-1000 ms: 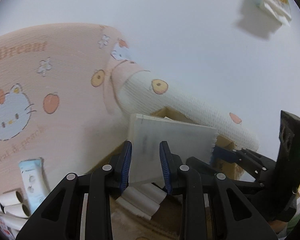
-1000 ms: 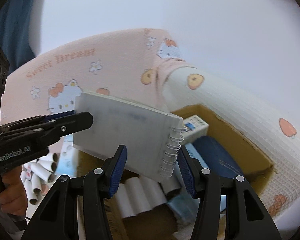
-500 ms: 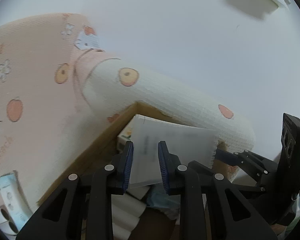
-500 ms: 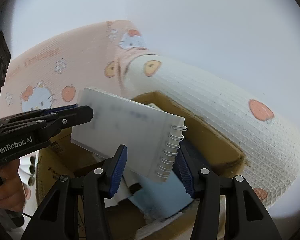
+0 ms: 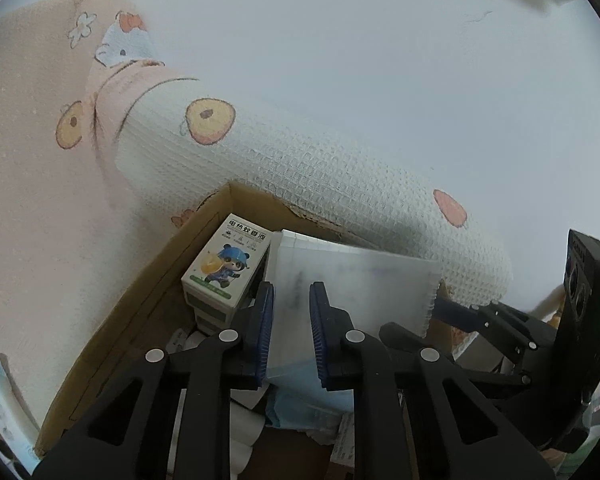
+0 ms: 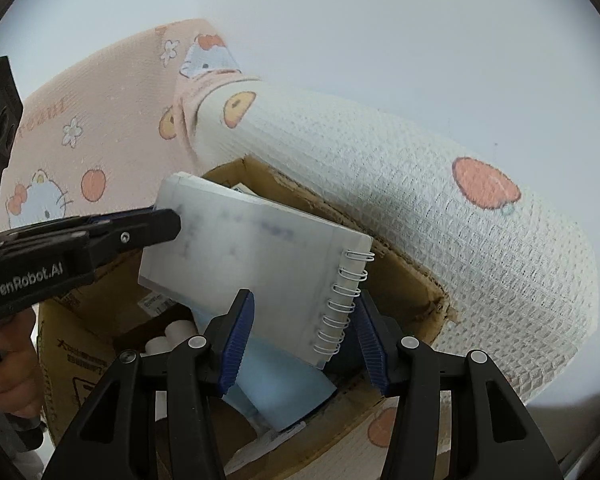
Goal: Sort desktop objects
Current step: 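Carry the held notebook with both grippers over the cardboard box, then lower the notebook upright into the box beside the blue pack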
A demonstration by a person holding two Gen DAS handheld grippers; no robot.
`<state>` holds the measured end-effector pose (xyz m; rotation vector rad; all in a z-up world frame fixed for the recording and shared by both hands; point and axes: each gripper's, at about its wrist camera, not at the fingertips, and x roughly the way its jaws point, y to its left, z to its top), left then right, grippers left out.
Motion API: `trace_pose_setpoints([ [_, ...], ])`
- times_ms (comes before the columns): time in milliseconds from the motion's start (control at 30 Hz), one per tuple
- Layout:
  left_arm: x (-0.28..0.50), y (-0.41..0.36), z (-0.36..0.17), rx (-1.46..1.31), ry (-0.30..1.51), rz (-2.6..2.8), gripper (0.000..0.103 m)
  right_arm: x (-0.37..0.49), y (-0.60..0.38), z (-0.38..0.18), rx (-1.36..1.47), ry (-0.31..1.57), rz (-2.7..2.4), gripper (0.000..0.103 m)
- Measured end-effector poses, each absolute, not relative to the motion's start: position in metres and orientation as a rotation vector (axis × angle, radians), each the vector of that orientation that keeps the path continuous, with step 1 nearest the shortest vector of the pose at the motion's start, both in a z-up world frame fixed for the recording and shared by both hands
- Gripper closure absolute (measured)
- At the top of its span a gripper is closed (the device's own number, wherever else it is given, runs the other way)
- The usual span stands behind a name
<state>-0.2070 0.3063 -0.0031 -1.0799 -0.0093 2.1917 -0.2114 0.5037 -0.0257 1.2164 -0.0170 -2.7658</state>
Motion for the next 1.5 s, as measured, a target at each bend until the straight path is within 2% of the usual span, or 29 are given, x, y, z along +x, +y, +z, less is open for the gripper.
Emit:
trace_pose_setpoints([
  [233,-0.225,0.322,-0.025,-1.200,-0.012,2.121,0.083,-0.228,0.510,-0.034,1.375,-0.008,-2.728,0.054],
  [300,-0.228,0.329,-0.034,-1.220,0.046,2.115,0.087,-0.231,0.511,-0.035,1.402,-0.002,-2.721,0.054],
  [533,-0.232,0.344,-0.056,-1.289,0.172,2.117,0.089,-0.233,0.509,-0.046,1.482,0.074,-2.687,0.054],
  [800,-0.224,0.354,-0.057,-1.256,0.254,2.119,0.089,-0.228,0.510,-0.033,1.447,0.101,-2.645,0.054],
  [900,-0.226,0.349,-0.057,-1.267,0.204,2.104,0.089,-0.232,0.494,-0.033,1.451,0.229,-2.577,0.051],
  [1000,-0.235,0.336,-0.061,-1.305,0.059,2.059,0.088,-0.232,0.484,-0.046,1.541,0.373,-2.475,0.050],
  [1100,-0.242,0.327,-0.064,-1.339,-0.062,2.022,0.089,-0.234,0.477,-0.054,1.565,0.417,-2.424,0.050],
  [1367,-0.233,0.318,-0.058,-1.338,-0.100,2.034,0.089,-0.242,0.460,-0.071,1.578,0.648,-2.354,0.049],
  [1433,-0.229,0.316,-0.057,-1.363,-0.103,2.039,0.086,-0.242,0.462,-0.076,1.592,0.660,-2.353,0.049],
  [1500,-0.223,0.314,-0.056,-1.386,-0.112,2.020,0.076,-0.242,0.464,-0.075,1.590,0.642,-2.357,0.048],
])
